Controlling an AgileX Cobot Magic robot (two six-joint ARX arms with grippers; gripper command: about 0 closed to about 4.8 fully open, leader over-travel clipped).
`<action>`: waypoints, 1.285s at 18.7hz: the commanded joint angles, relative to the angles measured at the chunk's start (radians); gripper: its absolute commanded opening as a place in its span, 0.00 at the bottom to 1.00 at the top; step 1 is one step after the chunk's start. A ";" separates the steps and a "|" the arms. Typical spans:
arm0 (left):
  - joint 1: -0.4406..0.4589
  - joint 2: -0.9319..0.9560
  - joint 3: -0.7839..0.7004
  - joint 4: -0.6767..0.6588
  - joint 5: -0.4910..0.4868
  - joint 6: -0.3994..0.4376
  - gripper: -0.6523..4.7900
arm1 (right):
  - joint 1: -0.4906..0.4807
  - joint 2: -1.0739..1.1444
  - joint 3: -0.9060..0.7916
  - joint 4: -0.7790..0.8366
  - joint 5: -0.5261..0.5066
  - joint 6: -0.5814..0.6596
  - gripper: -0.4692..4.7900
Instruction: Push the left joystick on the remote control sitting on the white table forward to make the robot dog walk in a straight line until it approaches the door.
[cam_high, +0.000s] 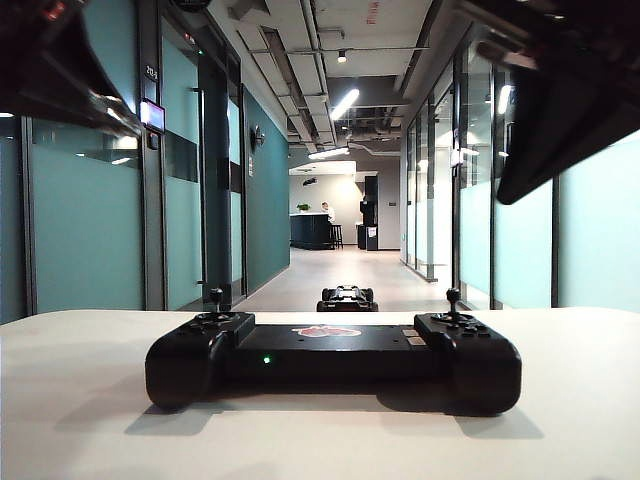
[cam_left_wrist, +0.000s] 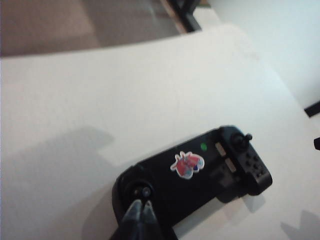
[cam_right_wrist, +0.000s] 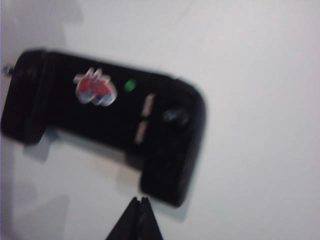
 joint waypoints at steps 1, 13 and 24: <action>-0.003 0.033 0.062 -0.035 0.003 0.001 0.11 | 0.034 0.039 0.040 -0.063 -0.004 0.005 0.08; -0.003 0.079 0.119 -0.042 0.008 0.028 0.11 | 0.055 0.246 0.042 -0.104 0.018 0.069 0.81; -0.003 0.079 0.119 -0.037 0.023 0.035 0.11 | 0.055 0.332 0.043 0.006 0.055 0.075 0.77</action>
